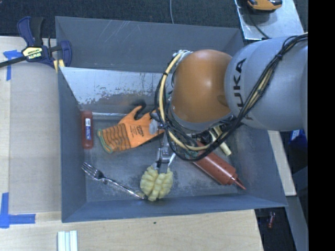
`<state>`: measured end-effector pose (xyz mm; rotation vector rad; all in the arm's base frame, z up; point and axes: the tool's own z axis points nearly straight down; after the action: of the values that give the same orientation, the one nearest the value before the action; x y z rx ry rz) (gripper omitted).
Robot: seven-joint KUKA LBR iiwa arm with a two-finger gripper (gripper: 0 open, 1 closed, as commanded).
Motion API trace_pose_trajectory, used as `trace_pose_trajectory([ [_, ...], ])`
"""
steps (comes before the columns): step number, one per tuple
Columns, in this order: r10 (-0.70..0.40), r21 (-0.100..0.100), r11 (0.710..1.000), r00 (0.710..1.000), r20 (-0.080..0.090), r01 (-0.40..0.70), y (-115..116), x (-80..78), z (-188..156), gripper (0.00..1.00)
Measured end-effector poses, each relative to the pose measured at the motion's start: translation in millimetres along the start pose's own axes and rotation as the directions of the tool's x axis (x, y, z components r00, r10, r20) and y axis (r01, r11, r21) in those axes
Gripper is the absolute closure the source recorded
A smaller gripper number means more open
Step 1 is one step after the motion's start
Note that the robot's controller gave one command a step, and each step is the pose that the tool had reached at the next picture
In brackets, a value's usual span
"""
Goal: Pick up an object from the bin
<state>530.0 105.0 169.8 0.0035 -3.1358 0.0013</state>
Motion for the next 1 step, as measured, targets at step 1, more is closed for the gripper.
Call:
trace_pose_trajectory([
  [1, 0.002, -0.002, 1.0, 1.0, 0.009, -0.002, 0.1, -2.5, -4.4, 0.0],
])
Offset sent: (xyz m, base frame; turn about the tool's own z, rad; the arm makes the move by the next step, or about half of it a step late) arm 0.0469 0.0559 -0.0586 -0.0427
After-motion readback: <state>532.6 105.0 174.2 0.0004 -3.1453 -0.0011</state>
